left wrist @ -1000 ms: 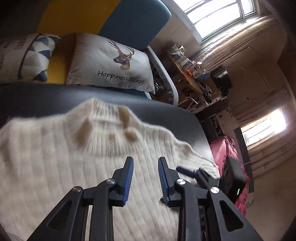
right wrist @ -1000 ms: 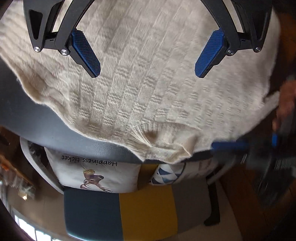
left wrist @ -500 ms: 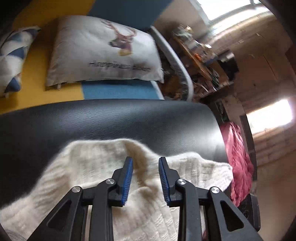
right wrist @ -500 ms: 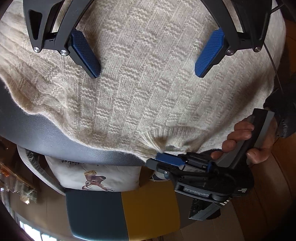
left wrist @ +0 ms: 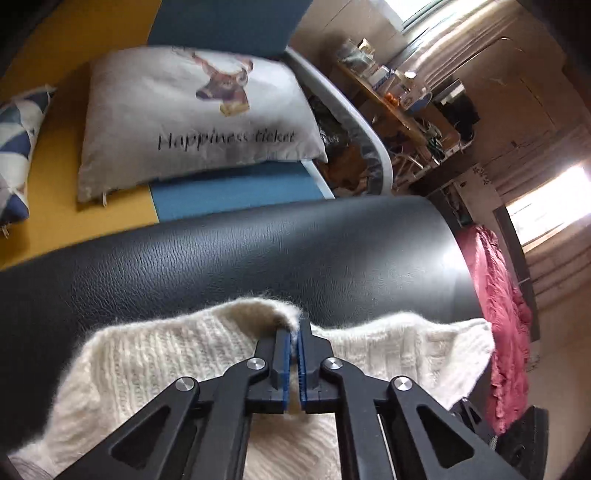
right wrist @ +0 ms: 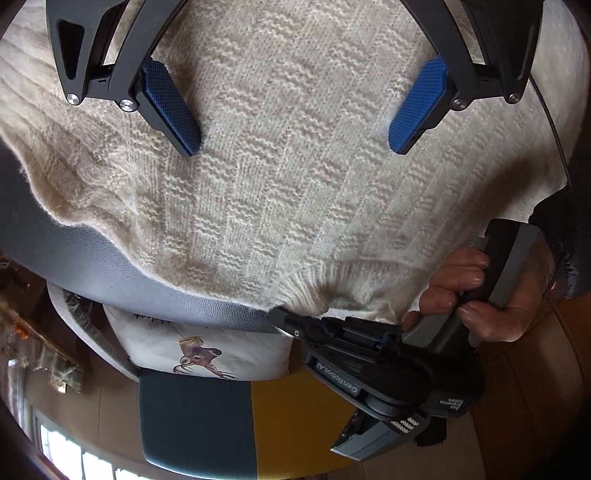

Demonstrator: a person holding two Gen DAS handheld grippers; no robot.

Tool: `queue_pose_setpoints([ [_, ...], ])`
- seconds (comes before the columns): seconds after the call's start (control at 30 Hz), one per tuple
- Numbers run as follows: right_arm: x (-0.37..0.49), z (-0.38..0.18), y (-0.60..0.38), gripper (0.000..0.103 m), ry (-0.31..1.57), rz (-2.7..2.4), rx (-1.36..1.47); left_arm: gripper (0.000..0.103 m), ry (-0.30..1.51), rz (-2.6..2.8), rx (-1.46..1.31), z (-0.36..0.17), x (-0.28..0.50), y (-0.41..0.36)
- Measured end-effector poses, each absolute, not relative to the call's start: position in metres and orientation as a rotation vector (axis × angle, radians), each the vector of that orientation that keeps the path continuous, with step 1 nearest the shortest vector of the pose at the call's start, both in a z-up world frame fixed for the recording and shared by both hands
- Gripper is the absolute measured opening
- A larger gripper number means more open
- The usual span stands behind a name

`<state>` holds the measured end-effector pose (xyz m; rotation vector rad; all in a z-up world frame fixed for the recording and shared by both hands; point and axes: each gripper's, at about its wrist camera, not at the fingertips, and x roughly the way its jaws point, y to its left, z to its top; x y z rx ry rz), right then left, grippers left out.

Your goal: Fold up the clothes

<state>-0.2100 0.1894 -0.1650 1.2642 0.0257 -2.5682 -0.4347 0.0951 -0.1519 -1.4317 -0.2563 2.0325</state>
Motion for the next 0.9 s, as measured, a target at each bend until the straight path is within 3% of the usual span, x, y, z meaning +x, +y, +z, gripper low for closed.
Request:
queue_pose_setpoints([
  [0.2,-0.211,-0.162,0.194,0.103,-0.028,-2.548,1.266,0.005,-0.091,2.164,-1.406,-0.141,-0.421,0.110],
  [0.3,-0.214,-0.159,0.195,0.103,-0.062,-2.528,1.278,0.016,-0.047,2.226,-1.389,-0.129,-0.406,0.102],
  [0.47,-0.219,-0.154,0.197,0.103,-0.117,-2.494,1.298,0.018,-0.056,2.360,-1.310,-0.100,-0.361,0.062],
  [0.63,-0.224,-0.149,0.198,0.103,-0.173,-2.459,1.318,0.019,-0.045,2.497,-1.343,-0.104,-0.304,0.013],
  [0.77,-0.259,-0.126,0.210,0.103,-0.696,-2.199,1.210,0.019,0.027,2.556,-1.410,-0.127,-0.273,-0.013],
  [0.9,-0.313,-0.110,0.197,0.103,-0.945,-2.001,1.118,0.019,0.053,2.574,-1.362,-0.135,-0.253,-0.025],
])
